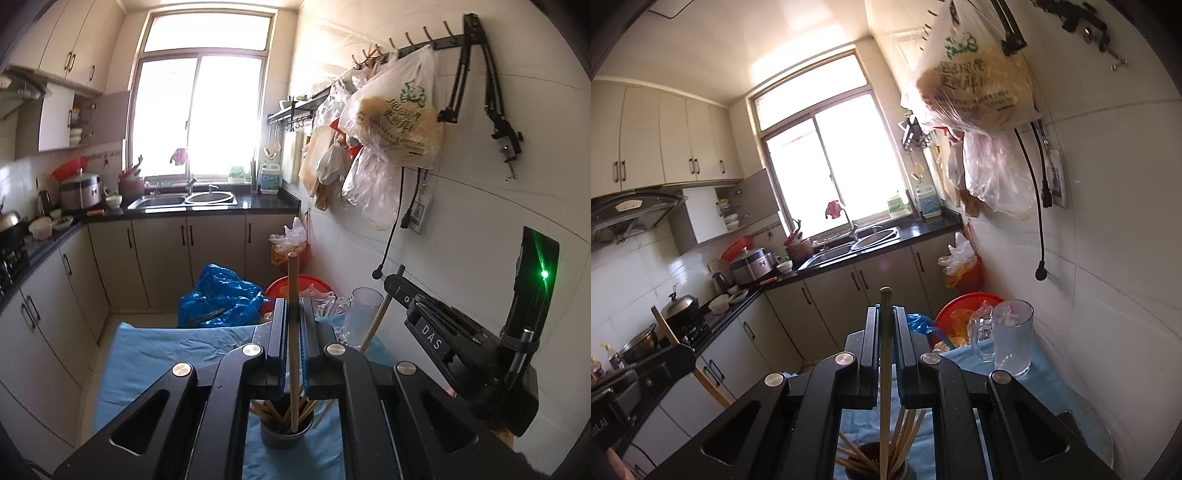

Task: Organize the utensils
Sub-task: 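Lower the held chopstick into the cup with the left gripper, then open the left gripper to release the chopstick into the cup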

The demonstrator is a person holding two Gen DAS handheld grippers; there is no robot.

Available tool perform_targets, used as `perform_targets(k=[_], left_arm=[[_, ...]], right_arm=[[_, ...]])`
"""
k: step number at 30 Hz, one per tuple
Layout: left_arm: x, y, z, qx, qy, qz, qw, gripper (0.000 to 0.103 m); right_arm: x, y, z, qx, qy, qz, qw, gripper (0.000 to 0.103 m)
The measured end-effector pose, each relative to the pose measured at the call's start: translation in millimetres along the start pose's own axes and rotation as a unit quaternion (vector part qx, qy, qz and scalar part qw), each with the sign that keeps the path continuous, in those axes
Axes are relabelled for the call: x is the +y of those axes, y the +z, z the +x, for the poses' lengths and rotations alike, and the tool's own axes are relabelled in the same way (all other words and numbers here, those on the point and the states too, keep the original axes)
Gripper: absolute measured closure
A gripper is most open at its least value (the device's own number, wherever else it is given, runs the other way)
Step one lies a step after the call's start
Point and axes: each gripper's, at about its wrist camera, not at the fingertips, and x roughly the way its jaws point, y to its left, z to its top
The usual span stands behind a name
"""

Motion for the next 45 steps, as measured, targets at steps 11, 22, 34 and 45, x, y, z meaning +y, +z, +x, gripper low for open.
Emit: perform_targets(k=[11, 22, 34, 45], left_arm=[[21, -19, 50, 0.012, 0.016, -0.018, 0.9996, 0.097], [20, -53, 63, 0.036, 0.029, -0.006, 0.9989, 0.097], [21, -86, 64, 0.053, 0.043, -0.004, 0.9976, 0.097], [19, -104, 74, 0.079, 0.05, -0.004, 0.9956, 0.097]], right_arm=[[-1, -18, 25, -0.003, -0.002, 0.016, 1.0, 0.095], [11, -52, 45, 0.032, -0.008, -0.019, 0.999, 0.095], [-11, -84, 62, 0.092, -0.003, -0.004, 0.996, 0.095], [-18, -88, 68, 0.118, 0.006, -0.005, 0.993, 0.095]])
